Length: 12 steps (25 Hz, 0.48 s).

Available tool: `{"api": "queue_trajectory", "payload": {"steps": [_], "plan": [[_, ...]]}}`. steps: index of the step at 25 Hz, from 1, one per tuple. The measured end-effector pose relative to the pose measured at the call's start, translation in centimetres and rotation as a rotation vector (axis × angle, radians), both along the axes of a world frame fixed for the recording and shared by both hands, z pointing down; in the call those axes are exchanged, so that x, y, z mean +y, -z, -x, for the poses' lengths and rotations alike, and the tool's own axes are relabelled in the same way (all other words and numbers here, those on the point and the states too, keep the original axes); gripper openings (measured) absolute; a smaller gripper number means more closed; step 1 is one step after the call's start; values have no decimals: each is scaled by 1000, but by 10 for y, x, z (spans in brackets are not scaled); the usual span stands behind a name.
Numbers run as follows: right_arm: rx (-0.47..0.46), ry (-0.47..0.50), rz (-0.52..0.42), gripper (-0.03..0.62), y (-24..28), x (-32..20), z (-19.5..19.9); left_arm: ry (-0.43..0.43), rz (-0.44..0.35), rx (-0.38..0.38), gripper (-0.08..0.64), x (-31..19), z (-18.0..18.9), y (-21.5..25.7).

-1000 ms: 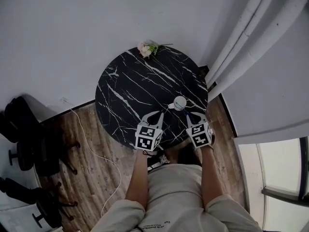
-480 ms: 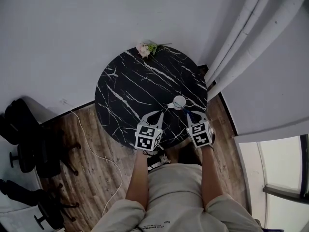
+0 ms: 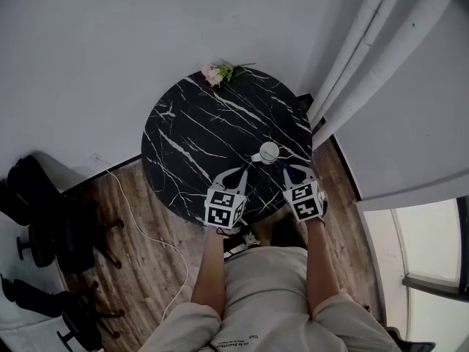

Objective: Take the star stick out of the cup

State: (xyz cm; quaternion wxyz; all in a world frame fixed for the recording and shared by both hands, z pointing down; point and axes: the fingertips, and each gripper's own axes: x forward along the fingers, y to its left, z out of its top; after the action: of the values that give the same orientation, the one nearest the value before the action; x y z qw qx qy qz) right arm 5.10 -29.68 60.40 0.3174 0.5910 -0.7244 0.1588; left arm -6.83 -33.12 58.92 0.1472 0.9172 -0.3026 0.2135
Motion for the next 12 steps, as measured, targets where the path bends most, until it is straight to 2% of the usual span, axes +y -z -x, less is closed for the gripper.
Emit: {"api": "queue_trajectory", "payload": {"steps": [12], "plan": [[-13, -11, -6, 46, 9, 4, -7, -25, -1, -6, 23, 7, -12, 0]]}}
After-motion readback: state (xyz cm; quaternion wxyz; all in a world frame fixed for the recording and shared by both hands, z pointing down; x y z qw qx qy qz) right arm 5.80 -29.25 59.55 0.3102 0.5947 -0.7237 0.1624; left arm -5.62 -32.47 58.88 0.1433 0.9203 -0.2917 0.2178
